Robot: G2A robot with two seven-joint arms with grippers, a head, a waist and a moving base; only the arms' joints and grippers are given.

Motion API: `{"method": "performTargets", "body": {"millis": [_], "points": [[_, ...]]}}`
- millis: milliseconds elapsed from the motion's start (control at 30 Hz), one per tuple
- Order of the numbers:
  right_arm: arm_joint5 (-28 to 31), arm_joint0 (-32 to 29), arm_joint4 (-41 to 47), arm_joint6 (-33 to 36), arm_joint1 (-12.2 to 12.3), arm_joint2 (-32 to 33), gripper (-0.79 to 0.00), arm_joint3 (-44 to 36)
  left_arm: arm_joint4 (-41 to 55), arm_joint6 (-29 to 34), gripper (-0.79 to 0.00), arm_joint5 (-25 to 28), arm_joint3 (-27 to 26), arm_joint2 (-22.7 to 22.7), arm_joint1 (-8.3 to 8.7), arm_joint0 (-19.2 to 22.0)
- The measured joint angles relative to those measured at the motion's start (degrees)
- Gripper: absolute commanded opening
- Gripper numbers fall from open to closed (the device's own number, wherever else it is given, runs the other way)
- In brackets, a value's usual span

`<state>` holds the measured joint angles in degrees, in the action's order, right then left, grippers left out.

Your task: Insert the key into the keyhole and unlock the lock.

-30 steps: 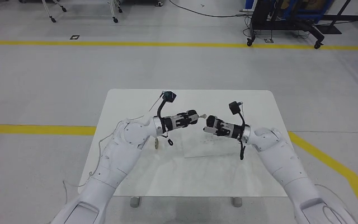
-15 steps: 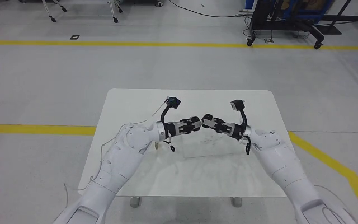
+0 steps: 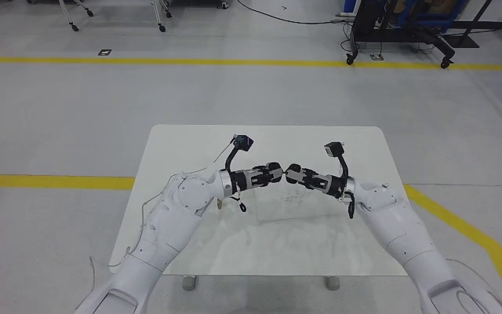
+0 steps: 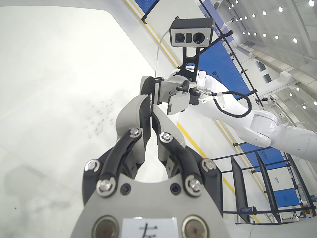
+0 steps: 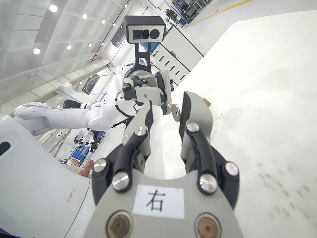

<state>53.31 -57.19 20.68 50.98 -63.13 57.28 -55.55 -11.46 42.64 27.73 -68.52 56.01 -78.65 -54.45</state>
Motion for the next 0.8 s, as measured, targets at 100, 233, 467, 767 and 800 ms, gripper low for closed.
{"method": "performTargets", "body": {"millis": [100, 233, 467, 767, 800], "points": [[-0.2, 0.1, 1.2, 0.2, 0.2, -0.6, -0.785, 0.0, 0.1, 0.1, -0.785, 0.0, 0.1, -0.2, 0.02, 0.2], [-0.5, 0.4, 2.4, 0.5, 0.6, -1.3, -0.785, 0.1, 0.2, -0.1, -0.785, 0.2, 0.4, -0.5, 0.04, 0.5], [-0.1, 0.7, 2.7, 0.1, 1.1, -2.6, -0.785, 0.1, 0.4, -0.3, -0.785, 0.6, 0.9, -0.1, 0.29, 0.7], [1.3, 1.3, 2.9, -1.3, 1.5, -3.6, -0.785, 1.0, 0.5, -1.9, 0.0, 1.0, 0.5, 0.5, 0.53, 0.2], [1.6, 1.4, 2.8, -1.6, 1.5, -3.5, -0.785, 1.2, 0.5, -1.9, 0.0, 1.0, 0.5, 0.5, 0.53, 0.2]]}}
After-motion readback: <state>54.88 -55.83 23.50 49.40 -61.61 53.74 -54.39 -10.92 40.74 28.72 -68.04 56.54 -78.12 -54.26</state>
